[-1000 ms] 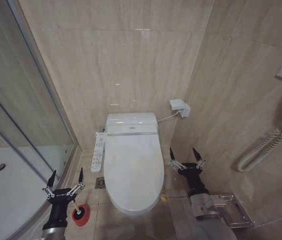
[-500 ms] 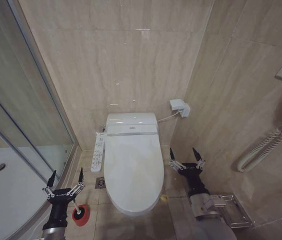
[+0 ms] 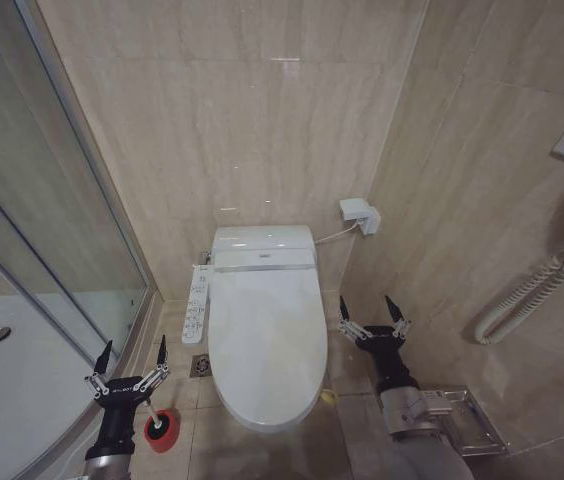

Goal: Open the toilet lid, clean the toilet bowl with a toilet brush, close the toilet lid, and flush.

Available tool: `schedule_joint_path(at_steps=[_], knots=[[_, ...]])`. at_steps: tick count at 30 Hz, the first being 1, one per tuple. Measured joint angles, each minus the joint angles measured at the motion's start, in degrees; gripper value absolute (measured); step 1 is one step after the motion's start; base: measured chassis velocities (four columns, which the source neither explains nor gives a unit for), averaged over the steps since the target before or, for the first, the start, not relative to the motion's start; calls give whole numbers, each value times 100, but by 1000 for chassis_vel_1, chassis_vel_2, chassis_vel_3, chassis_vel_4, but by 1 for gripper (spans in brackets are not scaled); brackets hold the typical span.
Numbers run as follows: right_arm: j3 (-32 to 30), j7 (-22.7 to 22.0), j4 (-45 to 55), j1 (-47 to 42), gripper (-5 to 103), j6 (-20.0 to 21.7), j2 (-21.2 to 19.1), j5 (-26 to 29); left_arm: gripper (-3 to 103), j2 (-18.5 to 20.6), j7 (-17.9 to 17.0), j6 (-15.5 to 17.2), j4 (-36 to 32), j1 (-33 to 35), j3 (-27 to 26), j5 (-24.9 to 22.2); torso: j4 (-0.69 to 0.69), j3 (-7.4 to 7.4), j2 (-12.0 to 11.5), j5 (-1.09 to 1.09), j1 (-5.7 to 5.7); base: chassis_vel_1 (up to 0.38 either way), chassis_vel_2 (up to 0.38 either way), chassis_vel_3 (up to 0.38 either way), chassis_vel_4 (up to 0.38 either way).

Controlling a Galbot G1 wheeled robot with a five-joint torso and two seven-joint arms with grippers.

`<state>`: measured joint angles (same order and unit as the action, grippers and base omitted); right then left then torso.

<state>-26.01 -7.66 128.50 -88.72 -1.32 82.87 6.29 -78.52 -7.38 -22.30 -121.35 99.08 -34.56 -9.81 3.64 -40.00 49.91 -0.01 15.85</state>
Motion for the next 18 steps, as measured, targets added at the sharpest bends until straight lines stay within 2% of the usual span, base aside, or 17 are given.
schedule_joint_path(at_steps=[18], knots=[[0, 0, 0, 0, 100, 0, 0, 0, 100, 0, 0, 0, 0, 0, 0, 0, 0, 0, 0, 0, 0, 0, 0, 0, 0]])
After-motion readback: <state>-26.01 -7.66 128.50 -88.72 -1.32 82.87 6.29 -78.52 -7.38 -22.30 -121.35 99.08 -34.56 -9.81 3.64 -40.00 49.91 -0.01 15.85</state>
